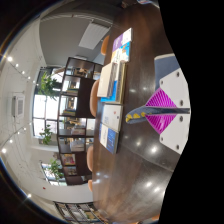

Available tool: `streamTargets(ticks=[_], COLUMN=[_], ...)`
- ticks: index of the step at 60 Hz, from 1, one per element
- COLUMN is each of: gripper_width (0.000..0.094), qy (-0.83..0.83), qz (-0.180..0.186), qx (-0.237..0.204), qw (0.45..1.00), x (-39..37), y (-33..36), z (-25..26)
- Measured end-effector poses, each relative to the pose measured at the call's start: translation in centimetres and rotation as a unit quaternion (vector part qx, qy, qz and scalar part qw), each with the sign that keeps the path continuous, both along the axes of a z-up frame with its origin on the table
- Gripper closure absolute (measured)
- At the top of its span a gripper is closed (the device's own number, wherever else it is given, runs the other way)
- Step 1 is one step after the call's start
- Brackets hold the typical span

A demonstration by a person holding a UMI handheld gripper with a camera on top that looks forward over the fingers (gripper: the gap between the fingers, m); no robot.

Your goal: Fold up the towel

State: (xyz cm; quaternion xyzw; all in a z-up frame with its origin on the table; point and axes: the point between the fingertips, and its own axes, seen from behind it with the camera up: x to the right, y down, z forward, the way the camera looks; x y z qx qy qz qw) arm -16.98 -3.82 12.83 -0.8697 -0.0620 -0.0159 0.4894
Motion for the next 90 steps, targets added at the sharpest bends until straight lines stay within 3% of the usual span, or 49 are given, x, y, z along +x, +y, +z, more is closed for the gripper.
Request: streamTargets(ticks=[8,16,19,26,31,41,52,59,69,90], gripper_width=[0.089,0.0864,0.0778,0.0376,0.029,0.0216,0.0192,0.0179,0.0177,0.0173], qy=[-0.005,0.008,0.014,0.019,0.026,0.017,0.023,0.04,0.045,0.038], qz=[-0.015,-0.035,-0.036,-0.04,-0.029,-0.025,-0.039,-0.041,-0.042,-0.037], qx=[0.024,-0.005,-0.022,-0.059,-0.066,-0.037,0.032,0.051,0.061,0.056], qw=[1.0,0.999,0.999,0.997,0.997,0.999,0.998,0.997,0.996,0.997], x=[8.2,15.5,17.3,19.8,19.9,19.1,17.5,15.6,12.4,7.3], y=[-0.3,-1.0,-1.2,-2.3,-3.1,-4.7,-7.8,-10.7,-14.6,-20.4], z=[3.4,-0.2,-2.2,-6.5,-6.8,-1.3,8.5,12.4,14.5,13.6])
